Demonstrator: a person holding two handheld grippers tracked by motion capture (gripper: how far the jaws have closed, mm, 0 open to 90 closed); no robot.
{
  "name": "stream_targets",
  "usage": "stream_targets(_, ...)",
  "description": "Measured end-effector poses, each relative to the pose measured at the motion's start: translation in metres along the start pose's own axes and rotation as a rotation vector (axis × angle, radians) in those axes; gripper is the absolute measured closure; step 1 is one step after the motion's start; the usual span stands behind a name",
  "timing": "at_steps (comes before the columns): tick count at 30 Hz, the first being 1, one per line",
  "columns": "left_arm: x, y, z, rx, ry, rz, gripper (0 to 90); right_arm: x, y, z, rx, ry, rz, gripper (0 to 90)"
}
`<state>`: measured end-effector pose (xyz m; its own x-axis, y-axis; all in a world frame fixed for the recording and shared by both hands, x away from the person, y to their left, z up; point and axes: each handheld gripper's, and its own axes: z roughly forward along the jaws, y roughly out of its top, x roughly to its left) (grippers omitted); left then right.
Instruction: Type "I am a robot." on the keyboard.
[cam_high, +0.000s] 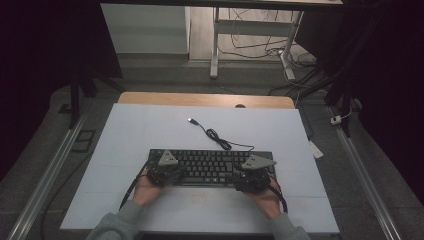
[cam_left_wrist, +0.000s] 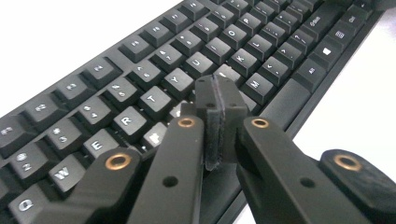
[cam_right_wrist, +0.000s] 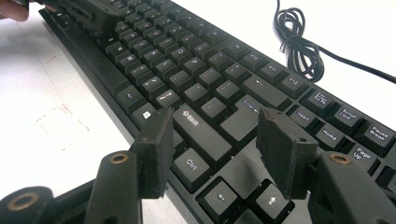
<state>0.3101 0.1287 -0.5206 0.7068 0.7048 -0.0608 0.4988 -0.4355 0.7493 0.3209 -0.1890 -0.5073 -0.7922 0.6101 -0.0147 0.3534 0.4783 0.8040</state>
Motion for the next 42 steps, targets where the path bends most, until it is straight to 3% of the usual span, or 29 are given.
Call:
stream_targets(5, 0.003, -0.001, -0.008, -0.025, 0.0, -0.013, 84.3, 0.0, 0.0, -0.001, -0.002, -0.001, -0.001, 46.3)
stream_targets(12, 0.011, -0.004, -0.021, -0.046, 0.012, -0.056, 58.4, -0.001, -0.001, -0.001, -0.001, -0.007, -0.002, 45.7)
stream_targets(18, 0.016, -0.008, -0.029, -0.042, 0.034, -0.072, 47.5, -0.001, -0.001, -0.001, 0.003, -0.011, -0.004, 45.2)
stream_targets(26, 0.019, -0.012, -0.035, -0.045, 0.04, -0.083, 42.1, -0.002, -0.002, -0.001, 0.003, -0.014, -0.003, 45.0)
stream_targets(42, 0.022, -0.015, -0.035, -0.032, 0.048, -0.083, 39.6, -0.002, -0.001, -0.002, -0.003, -0.017, -0.004, 44.9)
